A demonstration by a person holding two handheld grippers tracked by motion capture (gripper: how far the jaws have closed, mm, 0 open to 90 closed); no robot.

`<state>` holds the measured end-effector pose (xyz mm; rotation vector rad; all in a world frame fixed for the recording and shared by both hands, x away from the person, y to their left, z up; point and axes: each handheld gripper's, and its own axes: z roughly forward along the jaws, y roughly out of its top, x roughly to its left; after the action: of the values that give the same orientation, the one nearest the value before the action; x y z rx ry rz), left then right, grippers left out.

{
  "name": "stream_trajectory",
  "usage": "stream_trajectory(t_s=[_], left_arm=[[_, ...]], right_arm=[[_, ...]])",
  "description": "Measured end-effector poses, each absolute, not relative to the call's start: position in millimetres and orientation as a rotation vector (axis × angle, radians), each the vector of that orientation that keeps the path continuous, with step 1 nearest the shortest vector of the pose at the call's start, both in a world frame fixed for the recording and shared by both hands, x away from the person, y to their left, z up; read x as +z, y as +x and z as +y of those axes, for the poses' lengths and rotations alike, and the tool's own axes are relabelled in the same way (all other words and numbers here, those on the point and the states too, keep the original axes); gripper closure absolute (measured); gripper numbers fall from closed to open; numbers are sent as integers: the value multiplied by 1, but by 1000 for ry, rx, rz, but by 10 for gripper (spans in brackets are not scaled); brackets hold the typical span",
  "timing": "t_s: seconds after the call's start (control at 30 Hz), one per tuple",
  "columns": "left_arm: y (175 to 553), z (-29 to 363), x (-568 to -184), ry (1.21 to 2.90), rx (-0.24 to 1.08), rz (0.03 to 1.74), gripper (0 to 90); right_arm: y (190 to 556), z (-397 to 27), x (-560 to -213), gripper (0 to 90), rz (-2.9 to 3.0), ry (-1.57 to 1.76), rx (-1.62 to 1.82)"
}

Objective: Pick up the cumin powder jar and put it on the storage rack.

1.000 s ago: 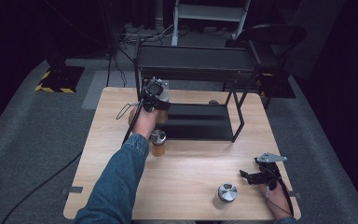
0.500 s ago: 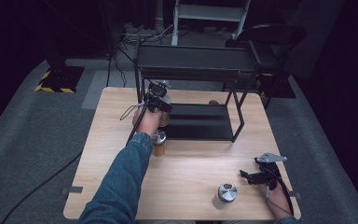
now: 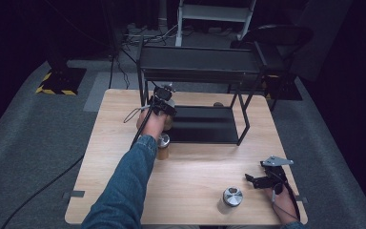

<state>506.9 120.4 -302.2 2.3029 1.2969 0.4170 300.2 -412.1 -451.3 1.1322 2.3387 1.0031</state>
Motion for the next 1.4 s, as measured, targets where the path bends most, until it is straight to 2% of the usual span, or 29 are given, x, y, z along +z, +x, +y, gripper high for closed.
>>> stream_trajectory(t_s=[0.53, 0.8, 0.97, 1.17, 1.4], left_arm=[[511, 117, -303, 2322, 411, 1319, 333], [515, 119, -300, 2351, 362, 1340, 329], [513, 118, -299, 2351, 377, 1352, 208], [499, 125, -287, 2318, 402, 1316, 174], [475, 132, -270, 2288, 433, 1264, 92]], right_arm=[[300, -412, -451, 46, 2339, 1132, 1003], [300, -412, -451, 46, 2339, 1132, 1003], [300, -412, -451, 46, 2339, 1132, 1003], [300, -412, -451, 46, 2339, 1132, 1003], [300, -412, -451, 46, 2339, 1132, 1003]])
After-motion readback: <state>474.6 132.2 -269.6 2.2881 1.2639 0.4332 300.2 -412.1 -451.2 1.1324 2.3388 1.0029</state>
